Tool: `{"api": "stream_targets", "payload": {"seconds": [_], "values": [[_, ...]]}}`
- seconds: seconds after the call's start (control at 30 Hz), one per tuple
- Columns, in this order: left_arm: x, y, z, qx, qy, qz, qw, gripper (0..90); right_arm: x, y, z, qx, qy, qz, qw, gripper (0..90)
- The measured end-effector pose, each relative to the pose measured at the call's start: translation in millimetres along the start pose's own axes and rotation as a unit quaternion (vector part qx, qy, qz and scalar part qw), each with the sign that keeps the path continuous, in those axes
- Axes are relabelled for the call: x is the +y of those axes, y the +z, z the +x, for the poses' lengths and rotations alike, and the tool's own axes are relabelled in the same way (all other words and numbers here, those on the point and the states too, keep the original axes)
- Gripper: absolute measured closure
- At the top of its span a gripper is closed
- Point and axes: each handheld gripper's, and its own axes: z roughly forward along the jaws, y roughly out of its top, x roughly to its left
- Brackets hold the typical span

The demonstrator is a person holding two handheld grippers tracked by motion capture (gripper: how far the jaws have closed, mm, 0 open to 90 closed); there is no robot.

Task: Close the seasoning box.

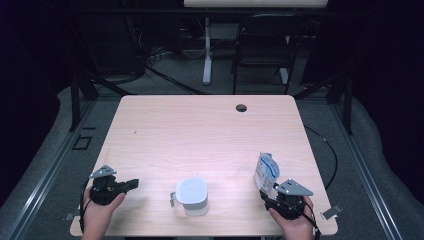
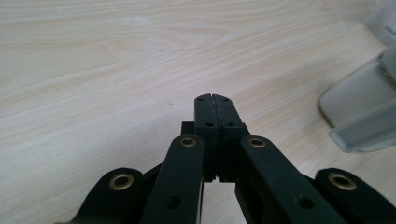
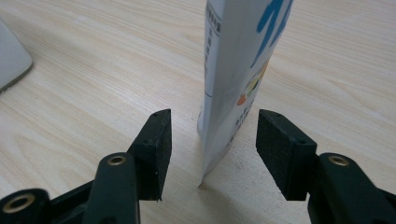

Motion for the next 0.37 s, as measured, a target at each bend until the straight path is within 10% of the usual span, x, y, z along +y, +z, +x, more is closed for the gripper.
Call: {"api": "stream_targets", "payload": {"seconds": [0.37], "values": [[-5.1, 1.2, 9.4, 0.039, -0.017, -0.001, 0.9991, 72.0, -0.3, 2.0, 0.3, 0.004, -0.006, 0.008, 0.9999, 45.3]]}}
